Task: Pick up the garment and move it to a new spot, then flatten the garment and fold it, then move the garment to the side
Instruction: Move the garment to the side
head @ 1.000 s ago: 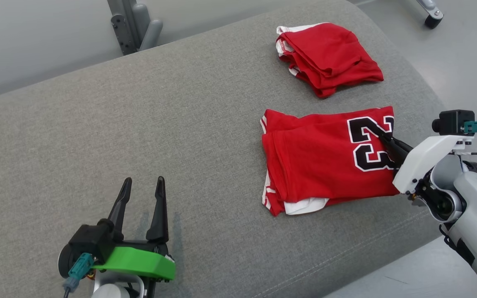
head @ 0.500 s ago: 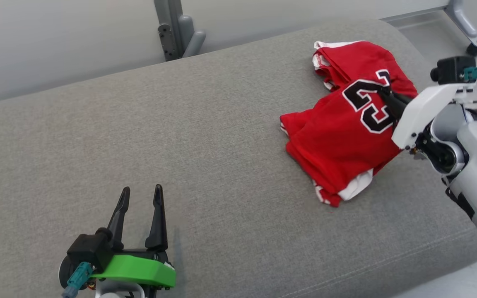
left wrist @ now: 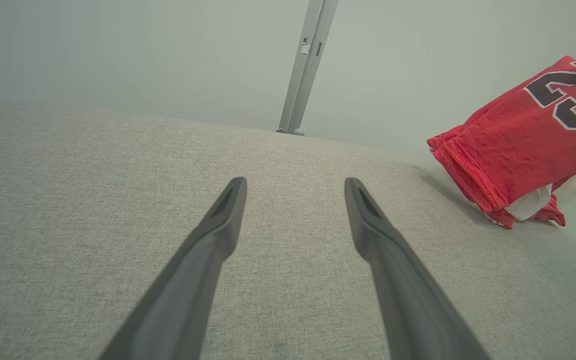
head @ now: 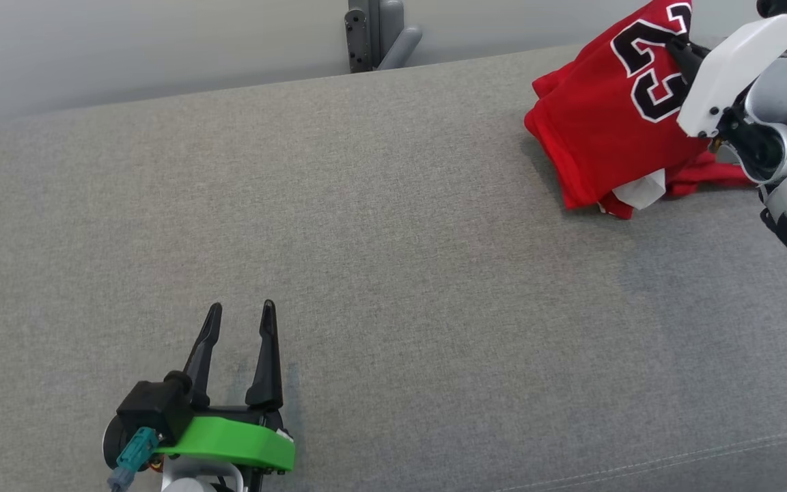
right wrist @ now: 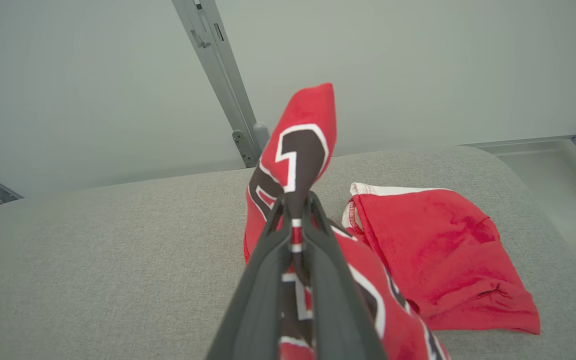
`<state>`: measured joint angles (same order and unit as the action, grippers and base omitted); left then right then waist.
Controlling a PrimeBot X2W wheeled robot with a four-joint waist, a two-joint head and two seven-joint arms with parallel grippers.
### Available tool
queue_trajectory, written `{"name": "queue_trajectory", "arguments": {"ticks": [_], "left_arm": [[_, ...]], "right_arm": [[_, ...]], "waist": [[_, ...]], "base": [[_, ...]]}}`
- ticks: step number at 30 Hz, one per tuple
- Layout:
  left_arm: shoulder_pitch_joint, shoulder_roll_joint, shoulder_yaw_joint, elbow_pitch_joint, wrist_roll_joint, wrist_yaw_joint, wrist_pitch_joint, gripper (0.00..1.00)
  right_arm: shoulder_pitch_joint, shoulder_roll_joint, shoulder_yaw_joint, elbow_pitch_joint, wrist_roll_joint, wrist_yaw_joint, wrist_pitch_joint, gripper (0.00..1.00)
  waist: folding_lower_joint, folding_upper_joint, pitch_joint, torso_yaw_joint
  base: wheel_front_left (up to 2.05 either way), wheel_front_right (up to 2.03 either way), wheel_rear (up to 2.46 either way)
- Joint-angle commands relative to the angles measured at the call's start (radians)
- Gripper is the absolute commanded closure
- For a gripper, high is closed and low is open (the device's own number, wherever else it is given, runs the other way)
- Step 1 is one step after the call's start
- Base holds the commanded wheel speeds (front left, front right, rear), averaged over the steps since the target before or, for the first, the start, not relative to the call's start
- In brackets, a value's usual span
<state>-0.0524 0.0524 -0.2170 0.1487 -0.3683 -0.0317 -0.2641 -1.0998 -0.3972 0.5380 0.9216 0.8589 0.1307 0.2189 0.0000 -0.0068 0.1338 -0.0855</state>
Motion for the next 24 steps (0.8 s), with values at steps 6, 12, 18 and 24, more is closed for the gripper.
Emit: {"name": "queue_trajectory", "arguments": {"ticks": [6, 12, 18, 24], "left_arm": [[-0.029, 0.000, 0.002, -0.003, 0.016, -0.009, 0.000, 0.00], [-0.054, 0.006, -0.004, -0.004, 0.037, -0.018, 0.000, 0.00], [-0.079, 0.018, -0.013, -0.016, 0.046, -0.023, 0.001, 0.00], [-0.110, 0.030, -0.046, -0.059, 0.076, -0.028, 0.005, 0.00]], "right_arm": [[-0.088, -0.040, -0.022, 0.096, -0.052, 0.000, -0.015, 1.00], [-0.165, -0.098, -0.046, 0.199, -0.111, 0.000, -0.041, 1.00], [-0.251, -0.164, -0.040, 0.289, -0.192, 0.000, -0.066, 1.00], [-0.292, -0.227, -0.027, 0.354, -0.306, 0.000, -0.101, 1.00]], "waist": [[0.0000, 0.0068, 0.062, 0.048], [0.0000, 0.0068, 0.122, 0.070], [0.0000, 0.0068, 0.187, 0.092], [0.0000, 0.0068, 0.254, 0.119]], "base": [[0.00, 0.00, 0.00], [0.00, 0.00, 0.00], [0.00, 0.00, 0.00], [0.00, 0.00, 0.00]]}}
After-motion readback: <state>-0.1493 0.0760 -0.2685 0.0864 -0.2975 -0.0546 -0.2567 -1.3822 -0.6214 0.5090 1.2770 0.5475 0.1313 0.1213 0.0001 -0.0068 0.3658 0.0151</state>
